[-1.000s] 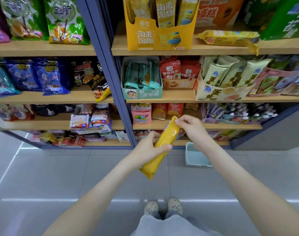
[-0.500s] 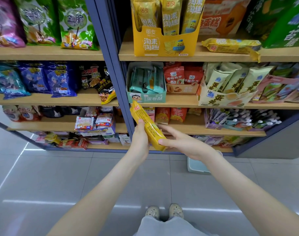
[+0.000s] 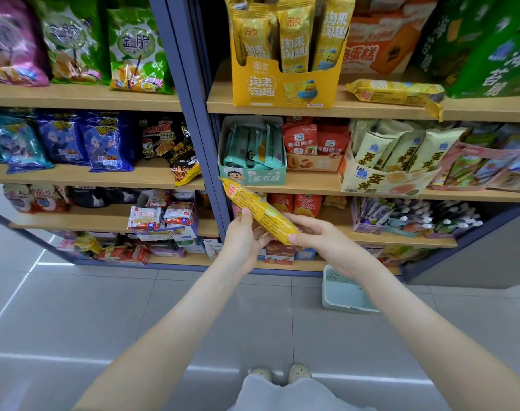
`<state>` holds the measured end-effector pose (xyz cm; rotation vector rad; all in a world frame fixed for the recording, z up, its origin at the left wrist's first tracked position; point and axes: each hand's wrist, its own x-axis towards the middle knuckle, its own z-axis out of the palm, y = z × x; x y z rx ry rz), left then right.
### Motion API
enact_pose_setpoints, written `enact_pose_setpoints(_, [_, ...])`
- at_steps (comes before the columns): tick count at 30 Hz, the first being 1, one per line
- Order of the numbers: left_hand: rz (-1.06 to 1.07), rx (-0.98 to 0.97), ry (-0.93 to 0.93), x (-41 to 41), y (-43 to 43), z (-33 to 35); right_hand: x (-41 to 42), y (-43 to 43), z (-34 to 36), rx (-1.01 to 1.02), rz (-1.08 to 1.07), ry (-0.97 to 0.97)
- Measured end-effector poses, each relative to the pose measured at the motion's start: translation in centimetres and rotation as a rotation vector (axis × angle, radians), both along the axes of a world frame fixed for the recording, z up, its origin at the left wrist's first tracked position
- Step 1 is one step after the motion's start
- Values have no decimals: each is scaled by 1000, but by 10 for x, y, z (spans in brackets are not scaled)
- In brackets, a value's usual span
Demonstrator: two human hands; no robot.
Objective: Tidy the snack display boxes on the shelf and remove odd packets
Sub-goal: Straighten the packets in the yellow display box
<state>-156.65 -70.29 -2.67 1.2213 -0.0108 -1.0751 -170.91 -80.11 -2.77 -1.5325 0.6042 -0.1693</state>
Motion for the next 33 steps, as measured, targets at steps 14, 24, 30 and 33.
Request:
enact_pose_setpoints(14, [-359,-121,-53,7,6,13,4,-16,11,-9,-104,-73])
enact_pose_setpoints(24, [-622,-54,-162,-3,1,13,11,-17,18,166,-164,-188])
enact_pose_setpoints(30, [-645,67,-503,-1,-4,10,9,-19,24,150,-282,-194])
enact_pose_setpoints(33, [-708,72,-523,4,-1,10,6,-25,33,144,-364,-220])
